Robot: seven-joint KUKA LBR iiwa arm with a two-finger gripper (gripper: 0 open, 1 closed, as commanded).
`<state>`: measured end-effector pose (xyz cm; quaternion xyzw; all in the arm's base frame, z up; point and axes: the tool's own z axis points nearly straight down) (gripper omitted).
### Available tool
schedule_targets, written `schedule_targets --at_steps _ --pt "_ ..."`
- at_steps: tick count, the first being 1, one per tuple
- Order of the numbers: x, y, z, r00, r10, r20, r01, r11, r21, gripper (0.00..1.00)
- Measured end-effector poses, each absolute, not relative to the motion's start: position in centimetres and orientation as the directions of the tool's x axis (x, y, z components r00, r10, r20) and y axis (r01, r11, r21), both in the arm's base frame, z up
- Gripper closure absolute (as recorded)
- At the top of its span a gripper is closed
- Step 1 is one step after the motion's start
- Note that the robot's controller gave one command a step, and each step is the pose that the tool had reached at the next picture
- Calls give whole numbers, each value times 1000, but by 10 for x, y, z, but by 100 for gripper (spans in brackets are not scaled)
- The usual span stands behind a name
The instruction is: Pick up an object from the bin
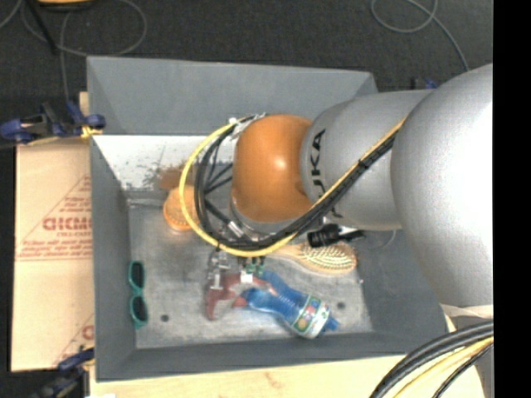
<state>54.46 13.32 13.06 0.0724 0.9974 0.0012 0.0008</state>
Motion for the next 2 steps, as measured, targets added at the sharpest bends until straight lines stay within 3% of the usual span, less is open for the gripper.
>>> schedule_targets --at_steps 1,2 --pt "545 133 131 -989 146 -2 146 989 3 100" --pt "537 124 180 -990 140 5 140 990 0 100"
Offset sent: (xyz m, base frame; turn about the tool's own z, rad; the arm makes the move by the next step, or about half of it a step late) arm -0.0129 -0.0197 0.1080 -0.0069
